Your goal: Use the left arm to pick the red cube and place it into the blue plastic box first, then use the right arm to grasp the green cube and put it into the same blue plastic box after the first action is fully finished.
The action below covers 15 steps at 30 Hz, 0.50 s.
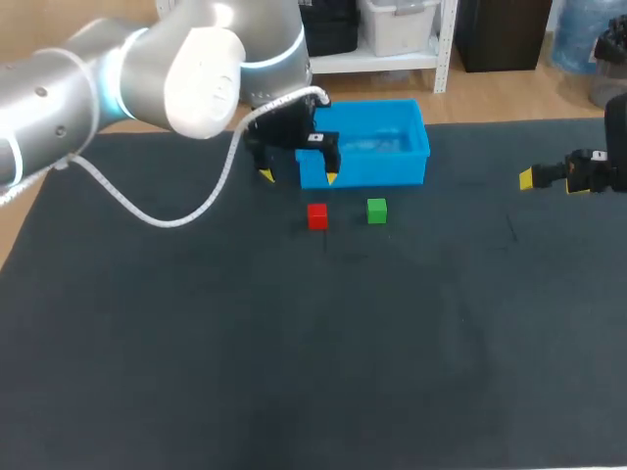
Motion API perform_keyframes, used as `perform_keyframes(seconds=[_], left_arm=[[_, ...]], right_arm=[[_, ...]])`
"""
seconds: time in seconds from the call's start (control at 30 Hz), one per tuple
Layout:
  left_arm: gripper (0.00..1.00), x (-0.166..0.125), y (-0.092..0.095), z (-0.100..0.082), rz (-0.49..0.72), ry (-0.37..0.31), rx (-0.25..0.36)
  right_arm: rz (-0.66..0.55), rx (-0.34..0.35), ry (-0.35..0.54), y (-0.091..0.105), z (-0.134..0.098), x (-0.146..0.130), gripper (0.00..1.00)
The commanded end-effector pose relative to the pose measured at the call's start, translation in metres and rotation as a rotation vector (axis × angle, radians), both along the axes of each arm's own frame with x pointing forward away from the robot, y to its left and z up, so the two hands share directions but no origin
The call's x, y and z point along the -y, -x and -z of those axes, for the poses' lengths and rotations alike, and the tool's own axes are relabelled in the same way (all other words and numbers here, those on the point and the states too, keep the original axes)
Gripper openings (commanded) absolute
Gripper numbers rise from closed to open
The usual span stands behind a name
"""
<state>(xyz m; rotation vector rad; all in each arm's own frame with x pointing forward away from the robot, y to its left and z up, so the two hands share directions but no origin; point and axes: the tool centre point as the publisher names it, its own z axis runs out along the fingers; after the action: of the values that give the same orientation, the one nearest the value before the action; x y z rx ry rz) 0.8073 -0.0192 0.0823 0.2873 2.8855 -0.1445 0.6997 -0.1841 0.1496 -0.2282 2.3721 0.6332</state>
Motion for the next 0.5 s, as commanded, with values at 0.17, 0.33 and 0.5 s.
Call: perform_keyframes(seconds=[0.17,0.33,0.5], left_arm=[[1.00,0.005,0.006,0.006,0.001,-0.003,-0.007],[1.00,0.009,0.015,0.010,0.018,-0.008,-0.017],[1.00,0.012,0.021,0.014,0.016,-0.016,-0.027]], right_arm=[[-0.002,0.000,-0.001,0.000,0.000,0.001,1.00],[-0.002,0.000,-0.001,0.000,0.000,0.001,1.00],[-0.002,0.000,-0.001,0.000,0.000,0.001,1.00]])
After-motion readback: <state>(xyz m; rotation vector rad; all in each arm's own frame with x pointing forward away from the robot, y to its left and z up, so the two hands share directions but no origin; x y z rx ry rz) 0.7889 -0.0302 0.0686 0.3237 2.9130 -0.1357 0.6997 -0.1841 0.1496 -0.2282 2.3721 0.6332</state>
